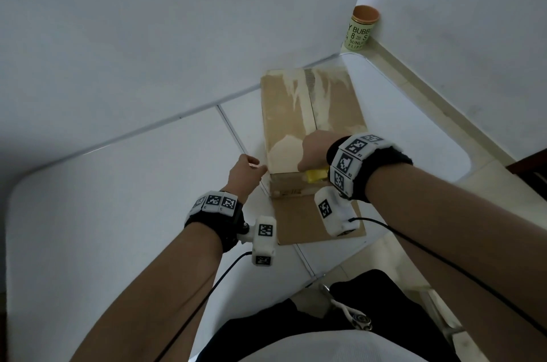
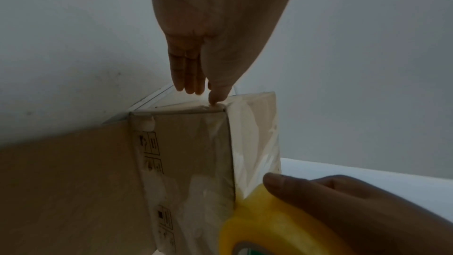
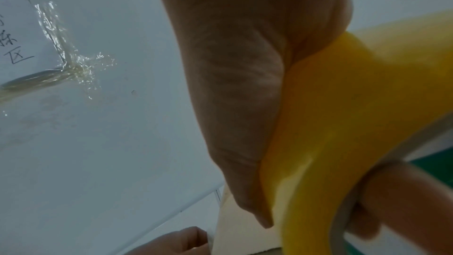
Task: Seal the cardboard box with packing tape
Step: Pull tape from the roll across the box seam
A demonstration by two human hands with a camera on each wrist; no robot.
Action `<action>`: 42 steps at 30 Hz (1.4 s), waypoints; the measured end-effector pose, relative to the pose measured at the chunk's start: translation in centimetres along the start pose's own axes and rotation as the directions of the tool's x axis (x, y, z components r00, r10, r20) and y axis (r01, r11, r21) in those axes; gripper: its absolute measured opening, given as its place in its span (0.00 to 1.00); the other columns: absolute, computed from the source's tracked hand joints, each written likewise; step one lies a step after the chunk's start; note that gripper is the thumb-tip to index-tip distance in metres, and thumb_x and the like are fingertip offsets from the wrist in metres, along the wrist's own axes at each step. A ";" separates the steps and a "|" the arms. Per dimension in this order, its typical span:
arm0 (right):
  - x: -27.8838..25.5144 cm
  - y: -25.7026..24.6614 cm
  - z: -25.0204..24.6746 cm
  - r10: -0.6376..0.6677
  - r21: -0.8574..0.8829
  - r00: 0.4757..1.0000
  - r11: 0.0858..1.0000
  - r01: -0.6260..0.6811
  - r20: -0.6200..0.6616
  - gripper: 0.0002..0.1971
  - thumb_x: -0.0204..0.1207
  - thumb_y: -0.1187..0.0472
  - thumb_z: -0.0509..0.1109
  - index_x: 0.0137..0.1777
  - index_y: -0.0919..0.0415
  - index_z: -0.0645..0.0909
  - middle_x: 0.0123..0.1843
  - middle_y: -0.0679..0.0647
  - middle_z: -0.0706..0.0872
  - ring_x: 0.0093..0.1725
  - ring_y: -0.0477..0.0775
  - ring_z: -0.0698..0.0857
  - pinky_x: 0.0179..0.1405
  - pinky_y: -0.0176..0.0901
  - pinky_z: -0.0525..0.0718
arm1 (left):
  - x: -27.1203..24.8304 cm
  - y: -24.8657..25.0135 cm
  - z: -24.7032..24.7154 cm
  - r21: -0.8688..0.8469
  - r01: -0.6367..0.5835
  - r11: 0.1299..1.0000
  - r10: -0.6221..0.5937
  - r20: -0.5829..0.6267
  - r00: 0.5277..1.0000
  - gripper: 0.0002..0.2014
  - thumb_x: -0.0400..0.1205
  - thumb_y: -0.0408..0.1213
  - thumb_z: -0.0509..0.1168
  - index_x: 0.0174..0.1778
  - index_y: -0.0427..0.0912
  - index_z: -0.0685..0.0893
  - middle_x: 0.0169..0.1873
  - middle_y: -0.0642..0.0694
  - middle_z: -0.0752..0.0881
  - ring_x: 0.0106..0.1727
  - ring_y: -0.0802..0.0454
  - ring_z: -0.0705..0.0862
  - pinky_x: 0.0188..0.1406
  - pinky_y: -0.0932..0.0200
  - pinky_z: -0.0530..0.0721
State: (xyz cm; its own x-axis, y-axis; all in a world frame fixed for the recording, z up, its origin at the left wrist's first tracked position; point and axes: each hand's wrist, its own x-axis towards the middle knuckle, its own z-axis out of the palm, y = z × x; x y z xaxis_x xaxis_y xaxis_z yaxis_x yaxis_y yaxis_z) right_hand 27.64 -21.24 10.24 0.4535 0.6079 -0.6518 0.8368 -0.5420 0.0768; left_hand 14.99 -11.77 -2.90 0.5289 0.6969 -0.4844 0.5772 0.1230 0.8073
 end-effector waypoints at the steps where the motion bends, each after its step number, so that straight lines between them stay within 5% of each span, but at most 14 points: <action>1: -0.1 -0.1 0.0 0.000 -0.009 1.000 1.000 0.000 -0.004 0.21 0.81 0.51 0.64 0.29 0.61 0.69 0.29 0.53 0.72 0.27 0.50 0.71 0.26 0.38 0.70 | 0.0 0.1 0.3 -0.032 0.028 0.999 -0.027 0.016 1.000 0.11 0.82 0.38 0.66 0.55 0.40 0.75 0.49 0.41 0.83 0.43 0.47 0.83 0.53 0.49 0.86; 6: -0.2 -0.4 -0.4 -0.001 -0.017 1.000 1.000 0.001 0.003 0.21 0.81 0.52 0.64 0.29 0.61 0.69 0.29 0.53 0.72 0.27 0.50 0.70 0.25 0.38 0.69 | -0.3 0.7 -0.5 -0.153 0.142 0.978 -0.141 0.015 0.990 0.11 0.86 0.41 0.58 0.54 0.35 0.74 0.43 0.42 0.79 0.41 0.48 0.80 0.47 0.51 0.87; 10: -0.6 -0.7 -0.8 0.008 -0.019 0.999 1.000 -0.007 0.032 0.21 0.82 0.52 0.63 0.29 0.61 0.69 0.29 0.53 0.71 0.27 0.50 0.70 0.24 0.37 0.68 | -1.8 1.9 -1.4 -0.324 0.240 0.915 -0.190 0.180 0.965 0.17 0.88 0.44 0.55 0.36 0.40 0.75 0.31 0.44 0.79 0.32 0.50 0.79 0.35 0.60 0.83; 13: -1.0 -0.9 -1.1 0.018 -0.001 0.999 1.000 -0.018 0.027 0.20 0.82 0.52 0.62 0.31 0.62 0.71 0.30 0.53 0.71 0.28 0.49 0.70 0.25 0.38 0.68 | -2.0 3.2 0.6 -0.132 0.049 0.990 -0.031 0.138 0.990 0.15 0.85 0.45 0.59 0.37 0.41 0.73 0.33 0.44 0.77 0.32 0.50 0.77 0.38 0.55 0.81; 16: -1.0 -0.7 -0.8 0.025 0.000 0.999 1.000 -0.025 0.039 0.14 0.82 0.51 0.62 0.45 0.63 0.77 0.33 0.54 0.73 0.30 0.50 0.72 0.37 0.42 0.74 | -1.7 3.7 1.7 0.113 -0.092 0.989 0.090 0.021 0.996 0.14 0.85 0.47 0.58 0.40 0.41 0.71 0.36 0.45 0.77 0.37 0.47 0.76 0.37 0.54 0.76; 19: -1.2 -0.5 -0.6 0.014 0.029 1.000 0.999 -0.015 0.018 0.18 0.80 0.52 0.65 0.64 0.62 0.81 0.47 0.57 0.77 0.45 0.55 0.74 0.47 0.46 0.72 | -1.0 3.8 1.3 0.206 -0.102 0.973 0.110 -0.025 0.994 0.21 0.85 0.52 0.55 0.56 0.35 0.75 0.54 0.36 0.79 0.55 0.37 0.80 0.55 0.45 0.82; 21: -1.4 -0.3 -0.7 0.018 -0.002 0.996 1.000 -0.018 0.087 0.22 0.84 0.51 0.60 0.70 0.65 0.76 0.61 0.61 0.80 0.54 0.57 0.77 0.52 0.47 0.72 | -0.7 4.2 0.3 0.382 -0.257 0.888 0.297 -0.048 0.954 0.21 0.84 0.53 0.59 0.62 0.38 0.75 0.62 0.38 0.76 0.60 0.39 0.80 0.60 0.41 0.80; 23: -1.4 0.1 -1.0 0.019 -0.002 0.994 1.000 -0.019 0.111 0.24 0.84 0.49 0.59 0.72 0.65 0.74 0.70 0.60 0.79 0.66 0.60 0.79 0.62 0.48 0.75 | -0.4 5.3 -0.5 0.577 -0.497 0.648 0.504 0.165 0.848 0.23 0.82 0.48 0.65 0.69 0.41 0.73 0.67 0.41 0.74 0.61 0.42 0.80 0.60 0.45 0.80; 25: -1.5 0.5 -1.2 0.021 0.070 0.992 0.997 -0.030 0.123 0.26 0.80 0.48 0.65 0.73 0.63 0.74 0.73 0.61 0.77 0.72 0.63 0.76 0.71 0.52 0.74 | -0.7 6.8 -0.3 0.636 -0.646 0.421 0.477 0.451 0.755 0.28 0.79 0.47 0.70 0.73 0.43 0.72 0.69 0.44 0.72 0.63 0.45 0.78 0.61 0.52 0.79; 27: -1.8 0.7 -1.6 0.009 0.116 0.985 0.993 -0.029 0.173 0.27 0.79 0.50 0.67 0.74 0.63 0.72 0.74 0.63 0.74 0.73 0.64 0.74 0.70 0.53 0.73 | -0.3 7.9 0.9 0.662 -0.697 0.274 0.387 0.587 0.711 0.30 0.76 0.48 0.73 0.72 0.43 0.73 0.67 0.44 0.72 0.64 0.46 0.76 0.60 0.54 0.78; 31: -3.2 1.3 -2.7 0.002 0.196 0.963 0.979 -0.057 0.271 0.25 0.81 0.57 0.63 0.75 0.65 0.66 0.70 0.66 0.72 0.62 0.62 0.74 0.57 0.50 0.73 | 1.2 9.4 2.9 0.751 -0.644 0.142 0.237 0.606 0.759 0.37 0.69 0.56 0.75 0.69 0.44 0.71 0.62 0.45 0.74 0.61 0.45 0.77 0.56 0.49 0.82; 34: -3.1 2.3 -2.4 0.003 0.216 0.951 0.974 -0.073 0.308 0.30 0.83 0.56 0.62 0.81 0.64 0.57 0.79 0.65 0.63 0.72 0.63 0.69 0.63 0.50 0.70 | 2.3 10.4 4.0 0.774 -0.632 0.017 0.130 0.625 0.769 0.45 0.65 0.58 0.77 0.74 0.46 0.65 0.67 0.44 0.72 0.65 0.41 0.76 0.60 0.43 0.82; 37: -3.2 2.9 -1.9 0.027 0.214 0.966 0.973 -0.084 0.256 0.39 0.80 0.47 0.66 0.84 0.63 0.53 0.82 0.63 0.61 0.79 0.63 0.65 0.70 0.51 0.69 | 3.0 11.3 5.1 0.732 -0.677 -0.074 0.095 0.681 0.726 0.49 0.63 0.56 0.80 0.77 0.54 0.61 0.74 0.44 0.67 0.73 0.39 0.69 0.69 0.39 0.76; 42: -3.6 3.7 -1.5 -0.012 0.059 0.989 0.998 0.003 0.151 0.41 0.76 0.35 0.64 0.80 0.62 0.63 0.75 0.61 0.74 0.71 0.61 0.75 0.67 0.50 0.74 | 2.1 12.3 5.1 0.759 -0.651 -0.012 0.037 0.651 0.759 0.55 0.67 0.43 0.81 0.84 0.49 0.53 0.84 0.42 0.50 0.84 0.43 0.52 0.81 0.45 0.61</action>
State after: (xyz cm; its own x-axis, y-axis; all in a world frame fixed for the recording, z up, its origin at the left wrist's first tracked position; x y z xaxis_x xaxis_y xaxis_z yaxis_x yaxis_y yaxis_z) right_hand 29.58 -24.60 13.99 0.3919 0.5201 -0.7589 0.8189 -0.5731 0.0301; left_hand 26.38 -12.40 4.23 0.8272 0.0735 -0.5571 0.1215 -0.9914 0.0496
